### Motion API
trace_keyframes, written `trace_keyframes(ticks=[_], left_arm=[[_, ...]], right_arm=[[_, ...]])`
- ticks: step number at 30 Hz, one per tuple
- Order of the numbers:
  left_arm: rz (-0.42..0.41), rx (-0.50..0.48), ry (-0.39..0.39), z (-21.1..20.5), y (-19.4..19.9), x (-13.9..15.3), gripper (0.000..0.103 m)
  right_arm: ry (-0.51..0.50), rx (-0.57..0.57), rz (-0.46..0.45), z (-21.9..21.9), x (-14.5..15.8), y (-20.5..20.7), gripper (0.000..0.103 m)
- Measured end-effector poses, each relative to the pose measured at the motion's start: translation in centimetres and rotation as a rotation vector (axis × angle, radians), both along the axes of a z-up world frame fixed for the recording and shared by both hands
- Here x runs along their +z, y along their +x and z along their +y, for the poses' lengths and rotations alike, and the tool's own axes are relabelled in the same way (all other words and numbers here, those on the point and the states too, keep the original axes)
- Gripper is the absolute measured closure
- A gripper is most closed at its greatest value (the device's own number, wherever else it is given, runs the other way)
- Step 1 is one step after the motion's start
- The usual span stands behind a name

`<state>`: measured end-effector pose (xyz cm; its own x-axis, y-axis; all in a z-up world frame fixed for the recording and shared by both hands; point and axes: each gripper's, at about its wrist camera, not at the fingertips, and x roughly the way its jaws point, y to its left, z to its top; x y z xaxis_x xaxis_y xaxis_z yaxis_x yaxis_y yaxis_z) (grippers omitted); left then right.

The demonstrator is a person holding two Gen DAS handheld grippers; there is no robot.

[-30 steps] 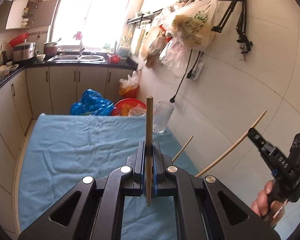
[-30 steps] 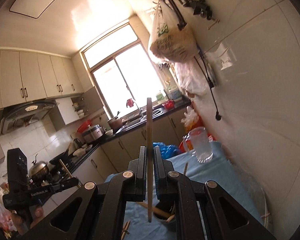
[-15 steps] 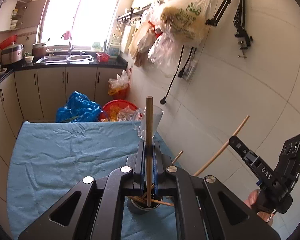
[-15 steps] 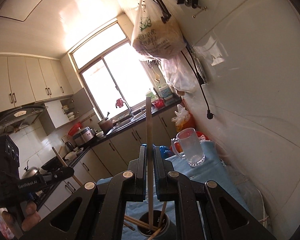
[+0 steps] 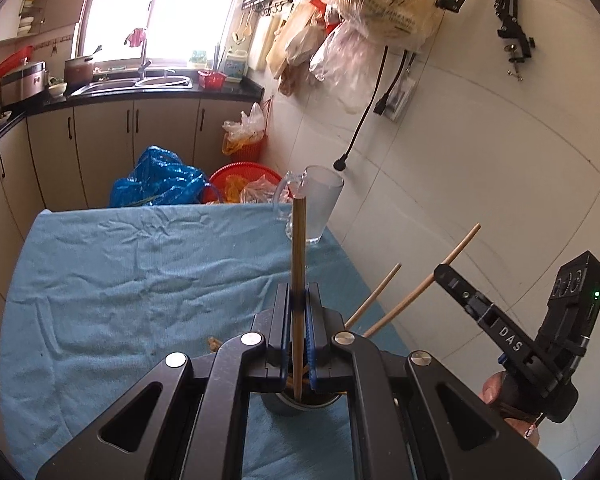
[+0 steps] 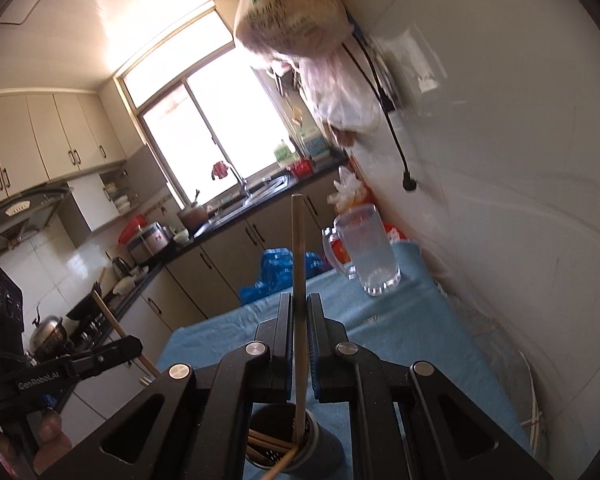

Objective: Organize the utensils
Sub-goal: 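Lower both held chopsticks down into the black holder, then open both grippers to release the chopsticks into the holder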

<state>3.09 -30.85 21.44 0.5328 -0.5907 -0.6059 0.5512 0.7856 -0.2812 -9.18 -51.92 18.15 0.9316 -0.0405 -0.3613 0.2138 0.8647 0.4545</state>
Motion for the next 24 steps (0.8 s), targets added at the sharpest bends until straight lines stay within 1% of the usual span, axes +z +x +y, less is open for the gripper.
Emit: trace_keyframes(ticks=[5, 9, 11, 12, 13, 14, 15, 16, 17, 19, 21, 22, 23, 24], left_arm=[[0.012, 0.002, 0.011, 0.1, 0.2, -1.2, 0.097], [0.031, 0.002, 0.016, 0.2, 0.5, -1.9, 0.097], [0.026, 0.013, 0.017, 0.3, 0.5, -1.9, 0.097], [0.026, 0.01, 0.017, 0.3, 0.5, -1.9, 0.096], [0.029, 0.007, 0.013, 0.4, 0.5, -1.8, 0.095], [0.031, 0.004, 0.008, 0.5, 0.4, -1.7, 0.092], [0.03, 0.003, 0.005, 0.6, 0.3, -1.5, 0.088], [0.024, 0.004, 0.002, 0.6, 0.1, -1.4, 0.08], [0.014, 0.008, 0.001, 0.7, -0.1, -1.2, 0.076], [-0.003, 0.007, -0.004, 0.9, -0.7, -0.7, 0.075], [-0.013, 0.003, -0.014, 1.3, -1.2, -0.2, 0.075], [-0.022, 0.005, -0.019, 1.5, -1.6, 0.1, 0.072], [-0.031, 0.009, -0.023, 1.7, -1.9, 0.3, 0.067], [-0.046, 0.016, -0.029, 2.1, -2.3, 0.7, 0.064]], right_arm=[[0.005, 0.021, 0.05, 0.2, -1.9, 0.9, 0.096], [0.007, 0.052, 0.081, 0.4, -2.7, 1.3, 0.095], [0.007, 0.06, 0.079, 0.5, -2.8, 1.1, 0.095], [0.002, 0.06, 0.076, 0.5, -2.7, 1.0, 0.093], [0.0, 0.06, 0.075, 0.5, -2.7, 0.8, 0.085], [0.0, 0.057, 0.068, 0.5, -2.5, 0.6, 0.077], [0.001, 0.047, 0.059, 0.4, -2.4, 0.3, 0.073], [0.0, 0.041, 0.049, 0.3, -2.2, 0.0, 0.071], [-0.001, 0.038, 0.044, 0.3, -2.0, -0.3, 0.071], [0.002, 0.03, 0.032, 0.0, -1.6, -0.9, 0.069], [0.001, 0.017, 0.016, -0.1, -1.1, -1.8, 0.065], [-0.005, 0.001, 0.006, -0.3, -0.8, -2.4, 0.061], [-0.014, -0.015, 0.0, -0.3, -0.5, -3.0, 0.056], [-0.024, -0.034, -0.005, -0.4, -0.3, -3.7, 0.054]])
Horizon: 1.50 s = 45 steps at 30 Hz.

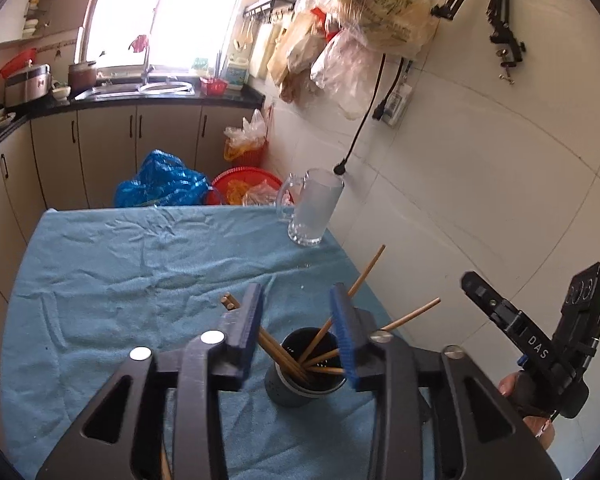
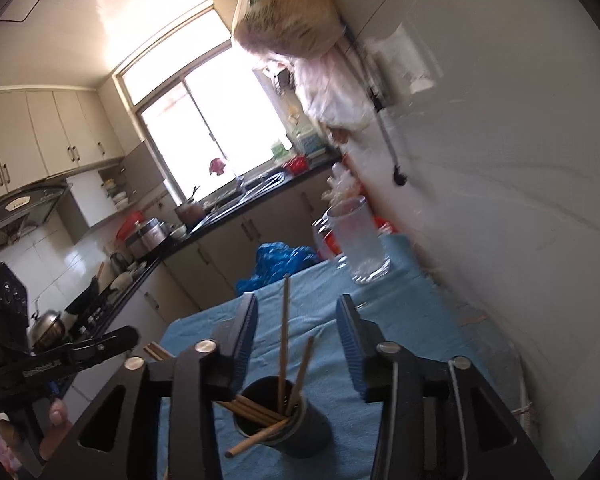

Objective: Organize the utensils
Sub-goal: 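Open both grippers to release the chopsticks into the holder, then move both open grippers back over the remaining chopsticks on the cloth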

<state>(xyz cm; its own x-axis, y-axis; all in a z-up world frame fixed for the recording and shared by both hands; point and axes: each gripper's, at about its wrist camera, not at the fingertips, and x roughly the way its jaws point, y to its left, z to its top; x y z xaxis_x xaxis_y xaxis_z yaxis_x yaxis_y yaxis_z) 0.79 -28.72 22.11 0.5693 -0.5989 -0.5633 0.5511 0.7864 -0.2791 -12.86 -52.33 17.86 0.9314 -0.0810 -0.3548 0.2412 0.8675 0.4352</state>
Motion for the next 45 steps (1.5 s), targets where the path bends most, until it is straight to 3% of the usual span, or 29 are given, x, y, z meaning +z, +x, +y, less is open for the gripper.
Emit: trace_keyframes(ticks=[5, 8, 11, 21, 25, 33, 45], left_arm=[[-0.06, 0.029, -0.01, 1.8, -1.8, 0.7, 0.053], [-0.09, 0.06, -0.004, 3.3, -3.2, 0.3, 0.043], [-0.092, 0.077, 0.014, 4.7, -4.2, -0.9, 0.041], [0.026, 0.143, 0.079, 10.2, -6.1, -7.8, 0.041], [0.066, 0.184, 0.098, 12.4, -6.6, -10.1, 0.041], [0.136, 0.242, 0.098, 15.7, -6.4, -12.9, 0.04], [0.165, 0.257, 0.123, 16.9, -6.7, -15.3, 0.04]], right_arm=[[-0.056, -0.102, 0.009, -0.4, 0.3, -3.0, 0.027], [-0.105, -0.162, 0.044, 0.0, -0.2, -4.6, 0.022], [-0.163, -0.205, 0.081, 0.7, -1.3, -6.0, 0.019], [-0.204, -0.245, 0.265, 3.6, -6.7, -7.5, 0.017], [-0.216, -0.208, 0.33, 5.5, -8.5, -7.2, 0.017], [-0.252, -0.146, 0.377, 9.2, -10.1, -6.0, 0.017], [-0.358, -0.042, 0.42, 14.7, -11.5, -3.8, 0.017]])
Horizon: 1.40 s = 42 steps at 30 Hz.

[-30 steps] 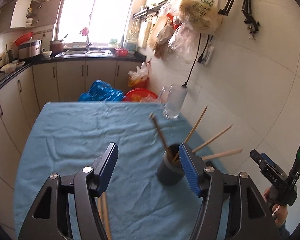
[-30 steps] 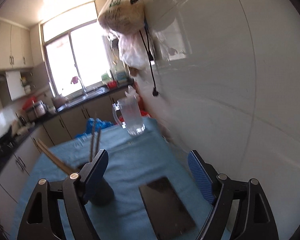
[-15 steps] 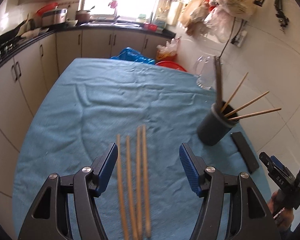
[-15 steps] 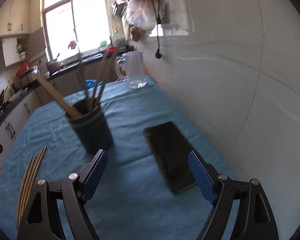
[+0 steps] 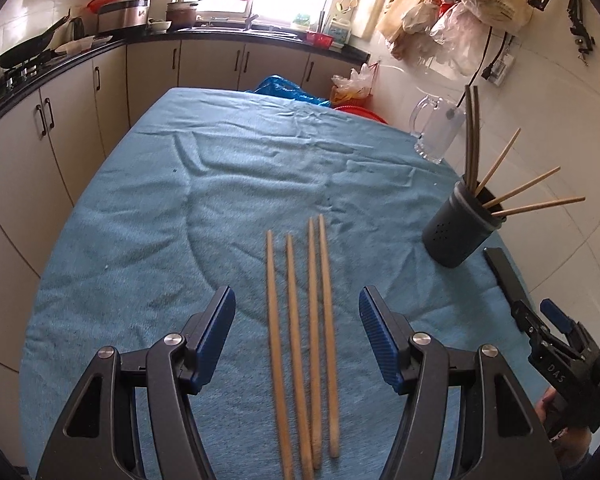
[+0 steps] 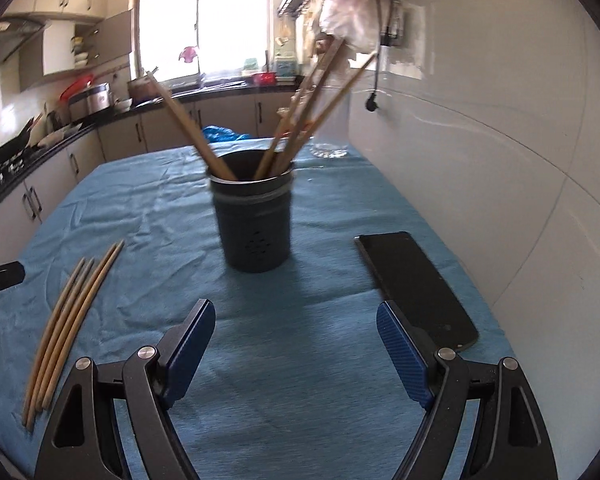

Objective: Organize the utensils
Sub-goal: 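Move both open grippers back over the remaining chopsticks on the cloth, then close the left gripper on a chopstick while the right gripper grasps another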

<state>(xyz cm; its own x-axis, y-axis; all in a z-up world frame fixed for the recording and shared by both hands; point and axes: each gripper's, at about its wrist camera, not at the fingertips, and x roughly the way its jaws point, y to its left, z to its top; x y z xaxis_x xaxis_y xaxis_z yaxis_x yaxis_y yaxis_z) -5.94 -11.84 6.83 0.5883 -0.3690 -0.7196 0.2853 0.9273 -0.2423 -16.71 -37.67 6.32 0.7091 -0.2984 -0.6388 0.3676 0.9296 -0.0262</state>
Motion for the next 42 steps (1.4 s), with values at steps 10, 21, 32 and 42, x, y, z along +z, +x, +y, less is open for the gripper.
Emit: trace_keyframes(ticks=[10, 21, 32, 42], left_arm=[[0.101, 0.02, -0.012, 1.9, 1.3, -2.5, 0.04], [0.238, -0.038, 0.028, -0.2, 4.0, -4.6, 0.067], [0.253, -0.033, 0.113, -1.1, 6.1, -5.4, 0.094], [0.286, 0.057, 0.058, 0.8, 6.9, -5.5, 0.095]], right_arm=[[0.1, 0.102, 0.066, 1.9, -1.8, 2.1, 0.019], [0.158, 0.199, 0.087, 3.0, -2.9, 2.6, 0.042], [0.166, 0.214, 0.083, 2.7, -2.4, 2.5, 0.046], [0.322, 0.357, 0.195, 5.2, -1.1, 8.0, 0.053]])
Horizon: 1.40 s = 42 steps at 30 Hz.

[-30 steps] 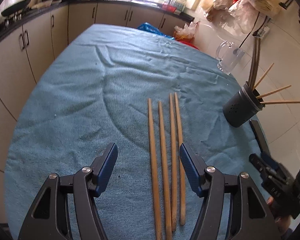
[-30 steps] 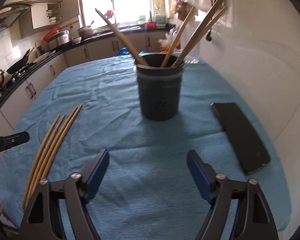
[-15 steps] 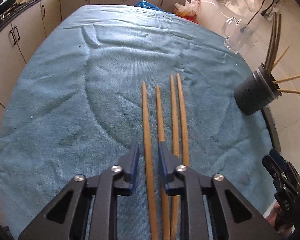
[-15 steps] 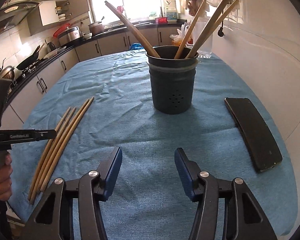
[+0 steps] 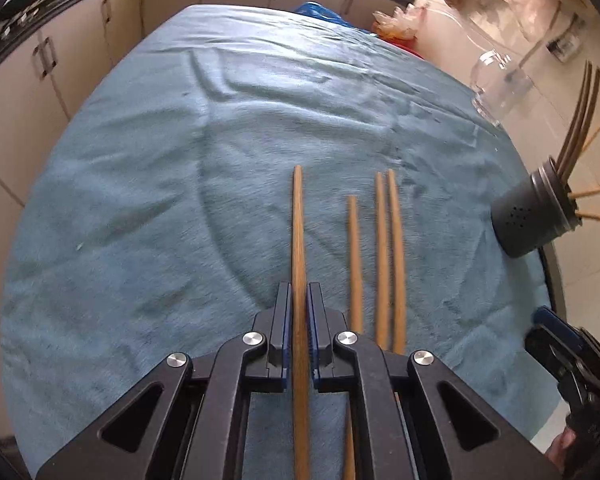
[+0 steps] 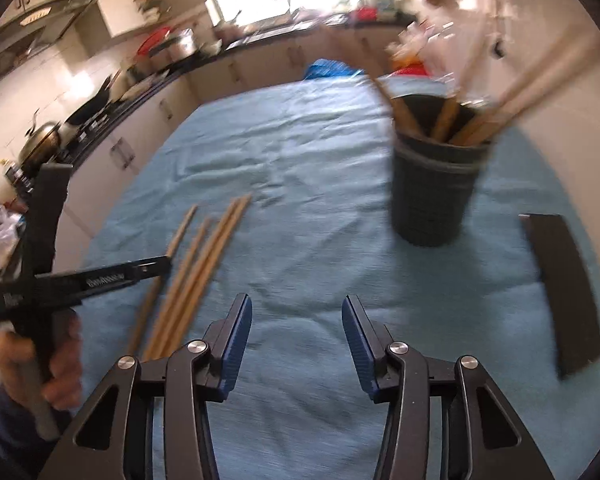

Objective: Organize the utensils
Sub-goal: 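Close the left gripper on a chopstick while the right gripper grasps another, then lift the held chopsticks upright and carry both grippers toward the black holder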

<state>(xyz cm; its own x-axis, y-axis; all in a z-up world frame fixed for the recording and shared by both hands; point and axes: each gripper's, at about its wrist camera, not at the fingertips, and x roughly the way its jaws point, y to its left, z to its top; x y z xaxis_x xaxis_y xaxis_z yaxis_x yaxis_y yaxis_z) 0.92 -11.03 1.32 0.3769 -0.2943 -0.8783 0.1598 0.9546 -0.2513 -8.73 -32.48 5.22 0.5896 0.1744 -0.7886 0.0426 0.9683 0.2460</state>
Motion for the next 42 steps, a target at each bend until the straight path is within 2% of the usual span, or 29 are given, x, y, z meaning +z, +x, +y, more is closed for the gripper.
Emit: trace_keyframes(ticks=[3, 4, 6, 11, 15, 22, 24, 25, 26, 28, 29, 36, 39, 42], left_arm=[[0.003, 0.049, -0.007, 1.7, -0.7, 0.1, 0.096], [0.009, 0.053, -0.014, 2.0, -0.8, 0.1, 0.096], [0.017, 0.049, -0.021, 2.4, -0.9, 0.2, 0.096], [0.049, 0.03, -0.037, 2.7, -0.3, 0.2, 0.095], [0.069, 0.02, -0.05, 2.7, 0.9, 0.1, 0.095], [0.092, 0.025, -0.034, 2.4, 2.5, 0.1, 0.095], [0.092, 0.029, -0.022, 2.4, 2.8, 0.1, 0.095], [0.094, 0.031, -0.019, 2.4, 2.8, 0.1, 0.095], [0.098, 0.034, -0.022, 2.4, 2.9, 0.1, 0.095], [0.098, 0.032, -0.022, 2.5, 2.8, 0.1, 0.095], [0.096, 0.029, -0.016, 2.5, 2.7, 0.1, 0.095], [0.073, 0.042, 0.047, 1.5, 2.9, 0.1, 0.095], [0.06, 0.034, 0.01, 1.7, 2.6, 0.2, 0.097], [0.012, 0.031, -0.025, 2.1, 1.7, 1.2, 0.097]], right_arm=[[0.042, 0.034, 0.061, 1.4, -0.2, 2.7, 0.058], [0.05, 0.042, 0.074, 1.8, -0.3, 3.3, 0.064], [0.072, 0.05, 0.097, 2.7, -0.7, 5.5, 0.065], [0.118, 0.047, 0.235, 3.8, -3.4, 10.8, 0.068], [0.114, 0.031, 0.283, 4.4, -4.5, 13.0, 0.07], [0.061, 0.035, 0.299, 5.7, -4.5, 14.5, 0.072], [0.004, 0.05, 0.301, 6.7, -4.4, 14.9, 0.073], [-0.025, 0.057, 0.299, 7.0, -4.5, 15.0, 0.076], [-0.052, 0.059, 0.299, 7.2, -4.4, 15.1, 0.084], [-0.096, 0.057, 0.315, 7.3, -4.5, 15.2, 0.091], [-0.1, 0.063, 0.317, 7.2, -4.5, 15.0, 0.091], [-0.116, 0.067, 0.306, 7.3, -4.7, 15.4, 0.091], [-0.074, 0.061, 0.29, 6.4, -4.8, 14.8, 0.096], [0.019, 0.059, 0.243, 5.3, -3.7, 13.5, 0.096]])
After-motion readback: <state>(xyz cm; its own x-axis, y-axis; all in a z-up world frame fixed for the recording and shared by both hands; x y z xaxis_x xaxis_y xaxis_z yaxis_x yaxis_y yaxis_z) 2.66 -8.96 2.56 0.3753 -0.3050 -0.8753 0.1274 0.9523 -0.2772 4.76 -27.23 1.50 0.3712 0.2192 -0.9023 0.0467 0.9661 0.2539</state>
